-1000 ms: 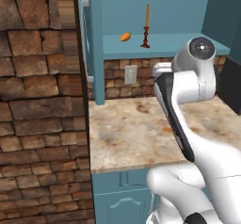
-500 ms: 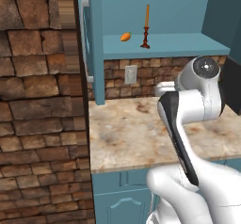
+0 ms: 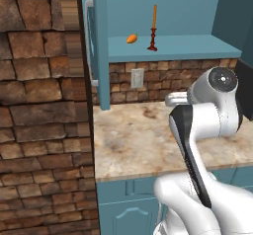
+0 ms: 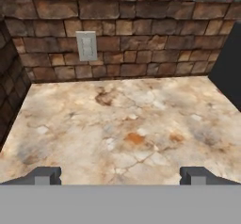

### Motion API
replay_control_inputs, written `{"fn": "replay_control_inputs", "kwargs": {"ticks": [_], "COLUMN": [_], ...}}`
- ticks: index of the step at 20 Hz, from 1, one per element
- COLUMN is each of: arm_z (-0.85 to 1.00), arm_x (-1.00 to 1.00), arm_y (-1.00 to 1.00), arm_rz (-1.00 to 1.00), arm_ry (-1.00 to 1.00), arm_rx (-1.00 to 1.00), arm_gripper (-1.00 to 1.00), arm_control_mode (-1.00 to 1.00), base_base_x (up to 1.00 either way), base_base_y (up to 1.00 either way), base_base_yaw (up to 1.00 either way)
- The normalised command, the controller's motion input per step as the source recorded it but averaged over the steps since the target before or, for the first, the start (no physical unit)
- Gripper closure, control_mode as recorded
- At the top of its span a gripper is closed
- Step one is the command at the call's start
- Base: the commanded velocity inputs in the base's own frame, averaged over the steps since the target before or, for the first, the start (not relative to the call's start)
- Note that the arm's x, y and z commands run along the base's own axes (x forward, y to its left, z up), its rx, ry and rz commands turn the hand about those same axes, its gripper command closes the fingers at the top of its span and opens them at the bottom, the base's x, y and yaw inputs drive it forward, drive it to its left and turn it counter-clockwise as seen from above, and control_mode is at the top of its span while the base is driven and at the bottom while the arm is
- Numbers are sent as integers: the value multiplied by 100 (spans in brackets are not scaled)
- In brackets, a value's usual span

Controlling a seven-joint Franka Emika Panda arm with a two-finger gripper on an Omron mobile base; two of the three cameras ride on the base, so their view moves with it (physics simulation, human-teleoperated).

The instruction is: Pick the candle and candle from the dining table and place them in the open cabinet. Close the cabinet after placing the objects.

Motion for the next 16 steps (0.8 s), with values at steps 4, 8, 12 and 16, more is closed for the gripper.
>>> {"fn": "replay_control_inputs", "kwargs": {"ticks": [4,8,12,16], "arm_z": [-14,-20,-7,0], "arm_x": [0,0,0,0], "arm_y": [0,0,0,0], "arm_rz": [0,0,0,0], "arm_ry": [2,4,2,0], "arm_rx": [0,0,0,0], "arm_gripper": [-100,-100,-100,-100], "arm_control_mode": [-100,-100,100,100], "base_base_x": [0,0,-9,-47], "base_base_y": [0,0,-4,-18], "base_base_yaw": [0,0,0,0]}}
